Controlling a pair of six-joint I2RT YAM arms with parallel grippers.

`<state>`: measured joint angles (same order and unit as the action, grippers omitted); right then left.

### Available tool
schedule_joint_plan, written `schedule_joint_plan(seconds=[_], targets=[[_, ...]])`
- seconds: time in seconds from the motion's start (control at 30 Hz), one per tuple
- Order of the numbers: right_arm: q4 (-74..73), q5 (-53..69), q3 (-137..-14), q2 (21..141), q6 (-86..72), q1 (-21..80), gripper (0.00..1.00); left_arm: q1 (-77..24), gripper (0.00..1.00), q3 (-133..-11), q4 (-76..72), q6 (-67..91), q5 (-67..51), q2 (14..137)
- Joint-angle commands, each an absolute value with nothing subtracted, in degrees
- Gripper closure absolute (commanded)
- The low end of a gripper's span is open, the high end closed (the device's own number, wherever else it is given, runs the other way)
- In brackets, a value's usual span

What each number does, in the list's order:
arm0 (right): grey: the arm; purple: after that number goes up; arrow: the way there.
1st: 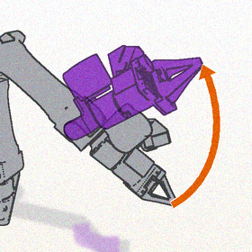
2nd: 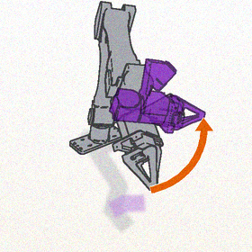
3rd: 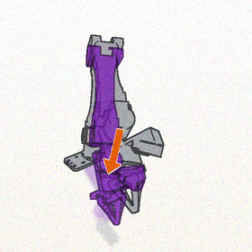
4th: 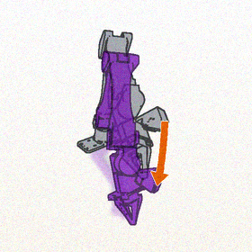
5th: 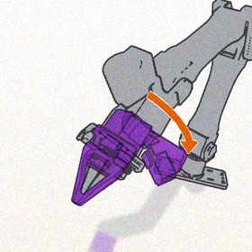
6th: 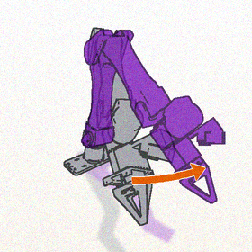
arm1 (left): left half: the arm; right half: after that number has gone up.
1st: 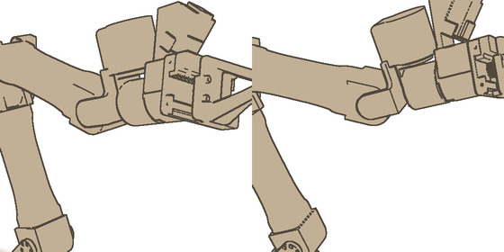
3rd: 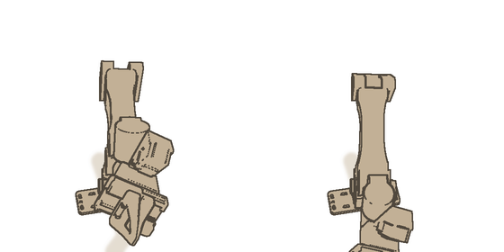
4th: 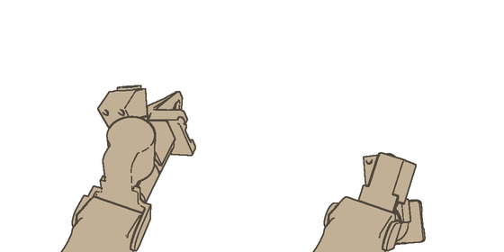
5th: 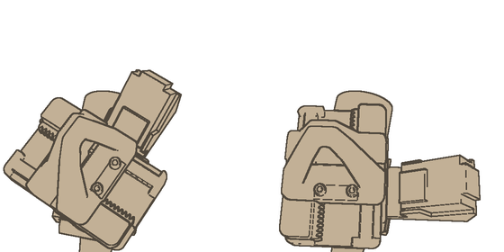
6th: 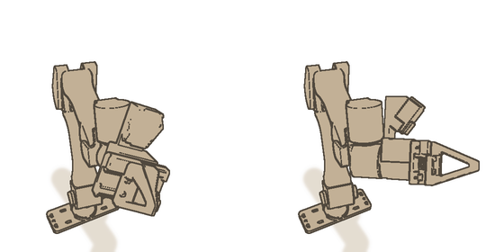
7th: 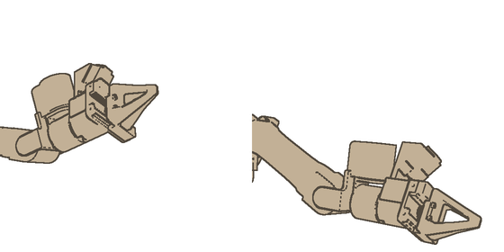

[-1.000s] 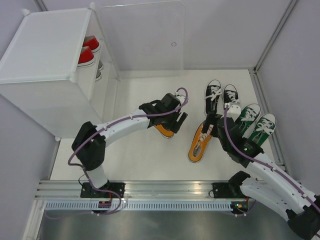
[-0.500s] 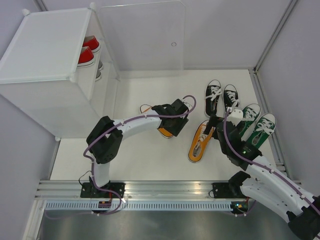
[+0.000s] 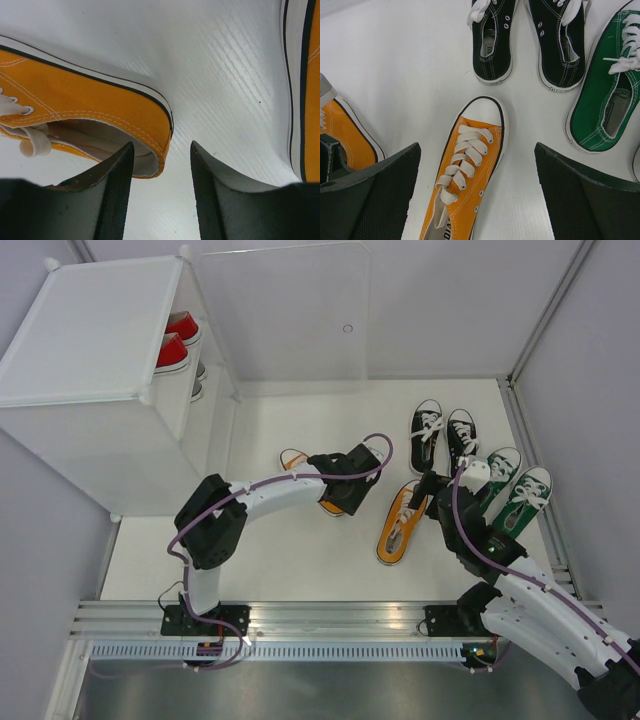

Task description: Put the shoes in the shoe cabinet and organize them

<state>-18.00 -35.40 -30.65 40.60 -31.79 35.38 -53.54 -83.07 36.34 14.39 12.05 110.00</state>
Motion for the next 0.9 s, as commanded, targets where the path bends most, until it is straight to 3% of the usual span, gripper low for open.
schedule_joint_plan(seconds=[0.0, 0.33, 0.53, 0.57, 0.67, 0.87], targets=[[-16.4, -35.8, -30.2, 40.5, -32.8, 35.3, 0.02, -54.1, 0.47, -84.4, 36.9, 17.5, 12.9, 110.2], [-15.8, -35.8, -29.7, 40.3, -33.0, 35.4, 0.02, -54.0, 0.51, -87.4, 36.7, 17.4, 13.9, 117.0], [-15.7, -35.3, -29.8, 41.0, -33.0, 35.3, 0.02, -54.0, 0.71, -87.8, 36.8, 17.1, 15.4, 116.5], [-15.7, -35.2, -29.8, 41.0, -33.0, 35.3, 0.02, -54.0, 0.81, -88.0, 36.8, 16.8, 15.8, 115.6], [-15.4, -34.8, -29.6, 40.5, -32.9, 35.3, 0.02, -53.9, 0.95, -88.4, 37.2, 15.7, 18.0, 113.8], [-14.9, -32.8, -29.5, 41.0, -32.4, 35.3, 0.03, -49.7, 0.98, -90.3, 38.4, 14.1, 18.7, 108.3]])
